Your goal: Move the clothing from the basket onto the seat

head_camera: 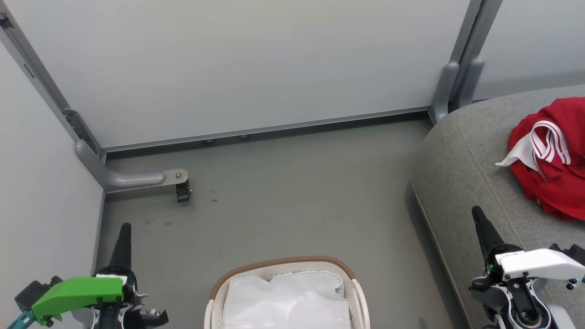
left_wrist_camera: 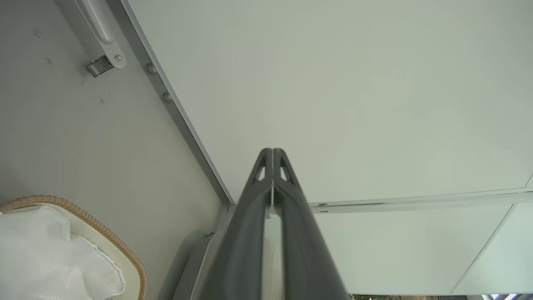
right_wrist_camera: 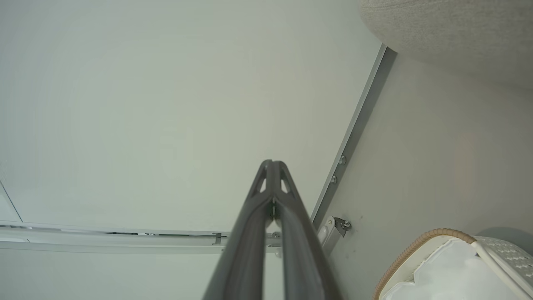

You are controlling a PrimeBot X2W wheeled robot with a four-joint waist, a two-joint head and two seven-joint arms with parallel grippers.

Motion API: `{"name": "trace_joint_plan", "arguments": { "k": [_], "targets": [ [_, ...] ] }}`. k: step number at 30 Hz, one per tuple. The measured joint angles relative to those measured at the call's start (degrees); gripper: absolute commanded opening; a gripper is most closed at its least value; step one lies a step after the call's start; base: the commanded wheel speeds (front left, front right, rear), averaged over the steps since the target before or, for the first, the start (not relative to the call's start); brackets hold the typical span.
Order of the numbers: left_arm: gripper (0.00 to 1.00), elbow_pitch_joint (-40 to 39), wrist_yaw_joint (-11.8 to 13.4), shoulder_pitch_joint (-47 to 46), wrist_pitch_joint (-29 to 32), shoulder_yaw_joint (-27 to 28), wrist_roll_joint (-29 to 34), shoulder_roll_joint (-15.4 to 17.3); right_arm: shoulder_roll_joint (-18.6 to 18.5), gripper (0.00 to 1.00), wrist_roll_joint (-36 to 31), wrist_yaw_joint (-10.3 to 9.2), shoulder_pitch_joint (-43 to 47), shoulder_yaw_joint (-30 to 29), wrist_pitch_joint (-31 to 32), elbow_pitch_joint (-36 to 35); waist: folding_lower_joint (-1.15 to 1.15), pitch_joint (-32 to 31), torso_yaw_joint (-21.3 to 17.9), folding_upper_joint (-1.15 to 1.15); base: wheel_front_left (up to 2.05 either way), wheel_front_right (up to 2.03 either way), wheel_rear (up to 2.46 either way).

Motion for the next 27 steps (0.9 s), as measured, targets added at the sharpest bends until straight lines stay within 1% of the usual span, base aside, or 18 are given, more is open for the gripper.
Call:
{"name": "trace_joint_plan", "arguments": {
  "k": [27],
  "targets": [
    [0.0,-0.78,-0.46,-1.21,2.52,0.88,-10.14,0.02,-0.08,0.0,10.22,-0.02,0.19,-1.05,2.6,-1.38,0.0,-0.48,0.17,0.0,0.0,0.0,0.0]
  ]
}}
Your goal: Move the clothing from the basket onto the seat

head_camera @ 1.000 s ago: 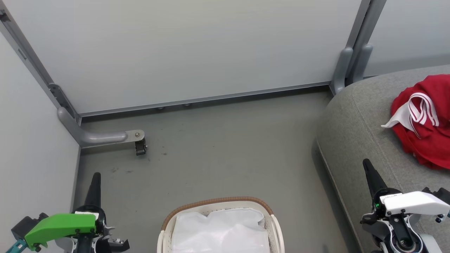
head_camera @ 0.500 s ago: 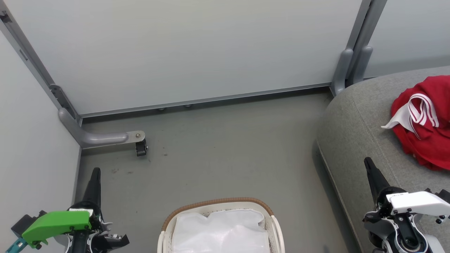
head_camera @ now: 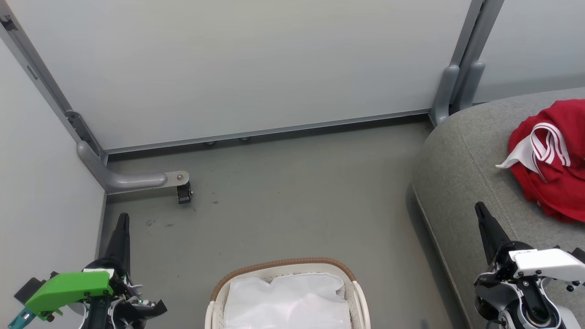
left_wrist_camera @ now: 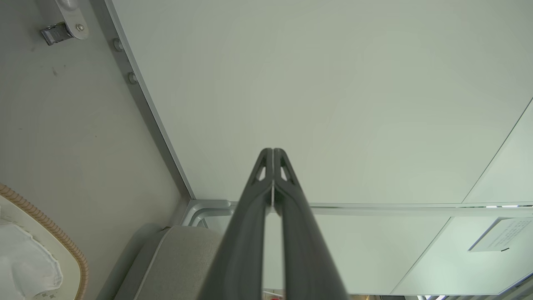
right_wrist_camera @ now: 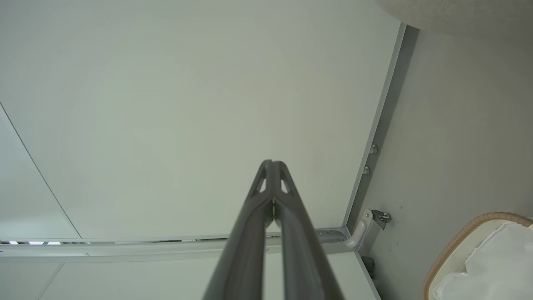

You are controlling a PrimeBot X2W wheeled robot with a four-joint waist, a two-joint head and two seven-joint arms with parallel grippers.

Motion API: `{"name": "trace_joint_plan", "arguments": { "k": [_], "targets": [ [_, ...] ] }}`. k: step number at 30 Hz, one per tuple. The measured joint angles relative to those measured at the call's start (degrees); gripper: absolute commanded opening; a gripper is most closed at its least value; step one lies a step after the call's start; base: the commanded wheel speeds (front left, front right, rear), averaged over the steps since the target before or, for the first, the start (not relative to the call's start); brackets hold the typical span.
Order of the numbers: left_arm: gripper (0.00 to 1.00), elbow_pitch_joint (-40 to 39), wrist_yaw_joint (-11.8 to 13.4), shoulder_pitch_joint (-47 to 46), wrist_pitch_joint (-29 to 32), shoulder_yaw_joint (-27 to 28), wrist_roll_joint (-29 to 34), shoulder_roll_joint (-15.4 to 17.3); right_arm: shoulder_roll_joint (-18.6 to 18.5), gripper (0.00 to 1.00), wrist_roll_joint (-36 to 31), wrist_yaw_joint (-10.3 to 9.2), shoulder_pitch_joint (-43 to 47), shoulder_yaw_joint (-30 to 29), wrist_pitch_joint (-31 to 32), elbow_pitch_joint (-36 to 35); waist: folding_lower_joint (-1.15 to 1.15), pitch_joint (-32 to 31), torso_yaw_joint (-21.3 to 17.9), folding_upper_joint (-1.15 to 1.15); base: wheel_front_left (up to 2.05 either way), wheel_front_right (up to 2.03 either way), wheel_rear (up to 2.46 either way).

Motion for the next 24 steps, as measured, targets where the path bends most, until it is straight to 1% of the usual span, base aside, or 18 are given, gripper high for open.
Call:
{"name": "trace_joint_plan", "arguments": {
  "k": [24],
  "targets": [
    [0.0,0.0,-0.03,0.0,0.01,0.01,-0.01,0.0,0.0,0.0,0.0,0.0,0.01,0.0,0.0,-0.02,0.0,0.0,0.0,0.0,0.0,0.0,0.0]
  ]
}}
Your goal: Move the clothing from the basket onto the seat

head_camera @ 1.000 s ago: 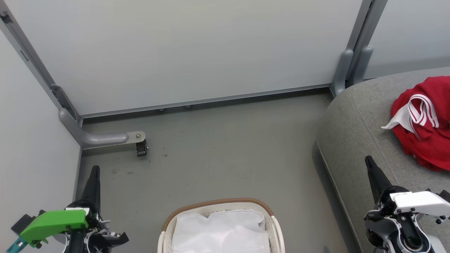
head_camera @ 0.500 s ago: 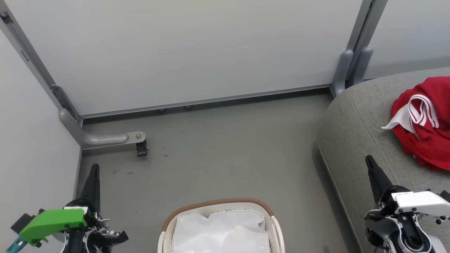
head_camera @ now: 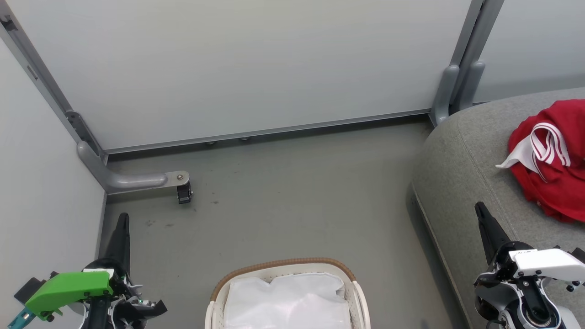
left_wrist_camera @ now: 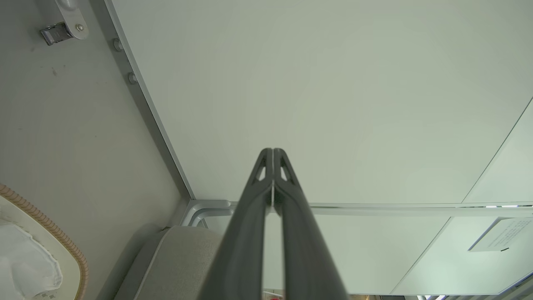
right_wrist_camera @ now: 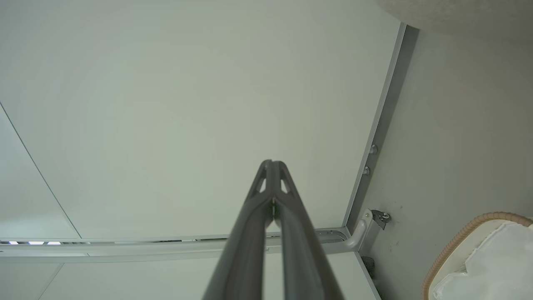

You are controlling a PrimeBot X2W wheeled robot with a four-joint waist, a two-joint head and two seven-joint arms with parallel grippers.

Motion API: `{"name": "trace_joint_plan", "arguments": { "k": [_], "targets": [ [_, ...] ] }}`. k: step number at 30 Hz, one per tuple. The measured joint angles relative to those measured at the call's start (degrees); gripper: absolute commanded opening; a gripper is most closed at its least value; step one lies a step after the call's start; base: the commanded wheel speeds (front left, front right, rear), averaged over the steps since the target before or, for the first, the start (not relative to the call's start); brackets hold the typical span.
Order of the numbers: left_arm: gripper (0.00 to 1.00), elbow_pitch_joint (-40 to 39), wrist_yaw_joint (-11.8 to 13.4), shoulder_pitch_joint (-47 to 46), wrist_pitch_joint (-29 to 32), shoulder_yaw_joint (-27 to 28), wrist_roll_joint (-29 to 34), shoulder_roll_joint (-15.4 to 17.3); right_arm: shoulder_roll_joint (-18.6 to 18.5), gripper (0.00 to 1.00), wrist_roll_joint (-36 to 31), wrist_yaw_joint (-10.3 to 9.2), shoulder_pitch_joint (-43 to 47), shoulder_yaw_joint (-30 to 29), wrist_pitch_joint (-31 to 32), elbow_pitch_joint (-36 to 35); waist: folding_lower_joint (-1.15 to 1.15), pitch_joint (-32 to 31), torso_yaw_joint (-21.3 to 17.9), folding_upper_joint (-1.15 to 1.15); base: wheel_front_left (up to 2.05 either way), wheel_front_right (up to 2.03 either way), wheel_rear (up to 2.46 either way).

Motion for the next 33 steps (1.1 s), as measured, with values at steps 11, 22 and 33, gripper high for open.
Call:
{"name": "trace_joint_plan", "arguments": {
  "k": [11,22,33],
  "targets": [
    [0.0,0.0,0.0,0.0,0.0,0.0,0.0,0.0,0.0,0.0,0.0,0.0,0.0,0.0,0.0,0.0,0.0,0.0,0.0,0.0,0.0,0.0,0.0],
    [0.0,0.0,0.0,0.0,0.0,0.0,0.0,0.0,0.0,0.0,0.0,0.0,0.0,0.0,0.0,0.0,0.0,0.0,0.0,0.0,0.0,0.0,0.0],
    [0.0,0.0,0.0,0.0,0.0,0.0,0.0,0.0,0.0,0.0,0.0,-0.01,0.0,0.0,0.0,-0.01,0.0,0.0,0.0,0.0,0.0,0.0,0.0]
  ]
}}
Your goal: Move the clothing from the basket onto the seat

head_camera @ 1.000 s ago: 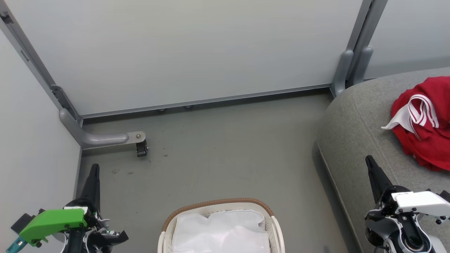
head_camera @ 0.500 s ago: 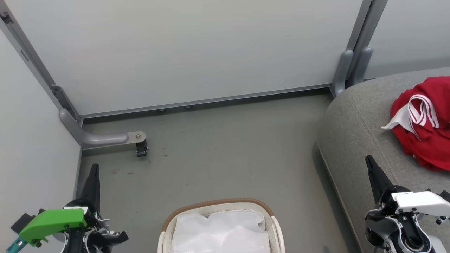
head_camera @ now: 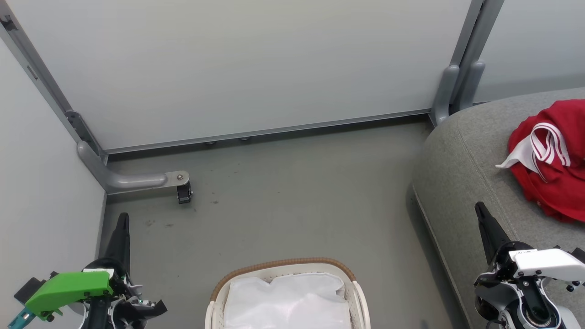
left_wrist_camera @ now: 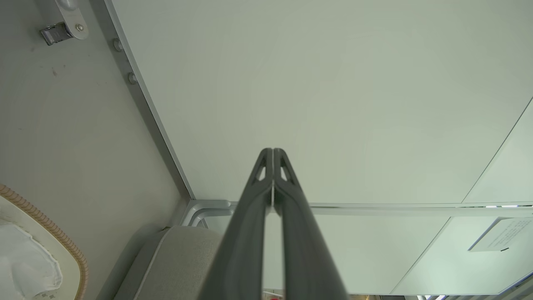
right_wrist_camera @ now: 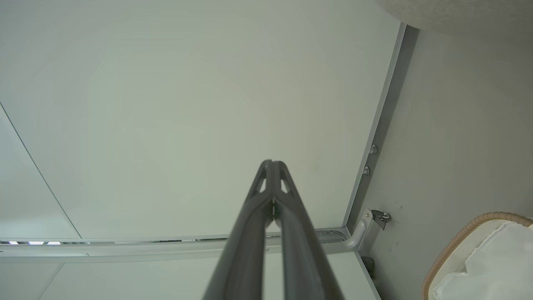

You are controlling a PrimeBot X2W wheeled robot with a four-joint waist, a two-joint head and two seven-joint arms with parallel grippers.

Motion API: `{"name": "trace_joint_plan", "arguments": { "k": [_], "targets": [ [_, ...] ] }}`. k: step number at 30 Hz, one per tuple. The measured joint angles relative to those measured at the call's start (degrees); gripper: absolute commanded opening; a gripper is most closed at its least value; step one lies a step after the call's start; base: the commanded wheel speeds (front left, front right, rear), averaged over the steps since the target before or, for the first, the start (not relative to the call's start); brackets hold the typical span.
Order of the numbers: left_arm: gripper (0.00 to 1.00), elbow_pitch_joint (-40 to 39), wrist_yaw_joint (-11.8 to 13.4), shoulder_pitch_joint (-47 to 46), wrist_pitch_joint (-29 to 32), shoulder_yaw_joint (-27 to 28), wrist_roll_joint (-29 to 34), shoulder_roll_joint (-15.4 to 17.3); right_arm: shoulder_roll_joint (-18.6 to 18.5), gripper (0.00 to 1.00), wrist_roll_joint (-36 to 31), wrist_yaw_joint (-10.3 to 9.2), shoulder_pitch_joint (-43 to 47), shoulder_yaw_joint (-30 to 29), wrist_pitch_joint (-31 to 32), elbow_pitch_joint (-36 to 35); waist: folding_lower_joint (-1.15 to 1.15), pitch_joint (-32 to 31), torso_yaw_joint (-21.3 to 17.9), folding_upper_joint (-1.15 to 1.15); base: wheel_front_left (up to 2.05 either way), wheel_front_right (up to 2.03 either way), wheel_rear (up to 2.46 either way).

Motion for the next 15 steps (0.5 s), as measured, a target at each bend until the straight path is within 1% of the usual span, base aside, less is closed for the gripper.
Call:
{"name": "trace_joint_plan", "arguments": {
  "k": [15],
  "targets": [
    [0.0,-0.01,0.0,0.0,0.0,0.0,0.0,0.0,0.0,0.0,0.0,0.0,0.01,0.0,0.0,0.0,0.0,0.0,0.0,0.0,0.0,0.0,0.0]
  ]
}}
